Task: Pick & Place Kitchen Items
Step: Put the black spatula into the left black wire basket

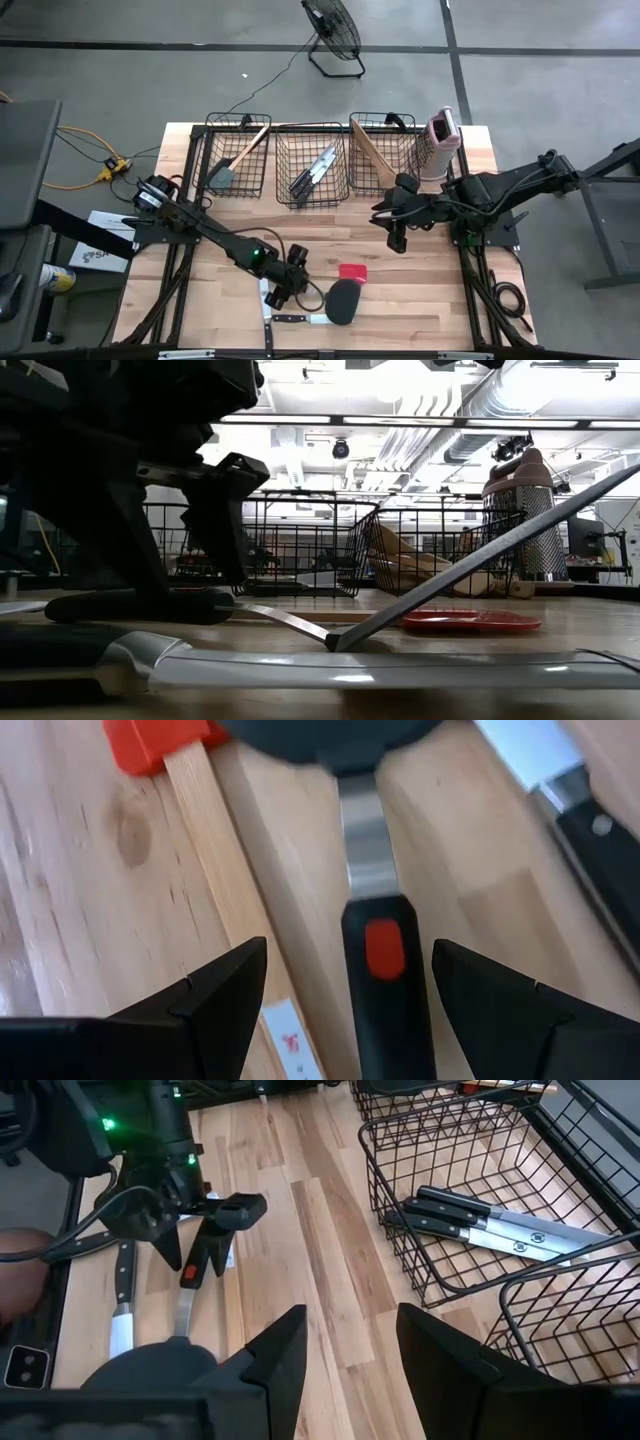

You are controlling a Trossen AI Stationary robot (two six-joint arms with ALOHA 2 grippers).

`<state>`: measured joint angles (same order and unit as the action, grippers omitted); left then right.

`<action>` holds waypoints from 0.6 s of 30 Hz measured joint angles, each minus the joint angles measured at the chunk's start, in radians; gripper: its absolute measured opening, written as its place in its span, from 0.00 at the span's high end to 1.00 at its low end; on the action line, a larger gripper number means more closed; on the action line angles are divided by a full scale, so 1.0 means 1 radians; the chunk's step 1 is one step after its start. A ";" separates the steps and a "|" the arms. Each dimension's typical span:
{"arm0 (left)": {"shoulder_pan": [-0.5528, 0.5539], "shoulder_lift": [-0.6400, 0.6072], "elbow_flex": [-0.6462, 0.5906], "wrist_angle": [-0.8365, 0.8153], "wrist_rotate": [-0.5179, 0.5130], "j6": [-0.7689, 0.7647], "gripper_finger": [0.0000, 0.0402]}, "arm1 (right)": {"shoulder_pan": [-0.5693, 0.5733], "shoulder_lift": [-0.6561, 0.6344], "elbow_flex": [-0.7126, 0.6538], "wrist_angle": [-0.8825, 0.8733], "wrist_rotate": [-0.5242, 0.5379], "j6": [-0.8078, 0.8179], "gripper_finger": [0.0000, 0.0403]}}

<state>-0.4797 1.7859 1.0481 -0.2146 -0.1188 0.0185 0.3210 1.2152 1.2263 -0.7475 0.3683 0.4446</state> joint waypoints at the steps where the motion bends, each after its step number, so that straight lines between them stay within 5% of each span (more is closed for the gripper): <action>1: 0.000 0.000 0.000 0.011 0.000 0.000 0.30 | 0.000 0.000 0.000 0.000 0.000 0.000 0.63; 18: -0.025 0.061 0.003 0.043 0.000 -0.018 0.31 | 0.000 0.000 0.000 0.001 0.000 -0.003 0.63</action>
<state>-0.5045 1.8470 1.0515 -0.1712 -0.1192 0.0007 0.3210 1.2156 1.2266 -0.7466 0.3686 0.4416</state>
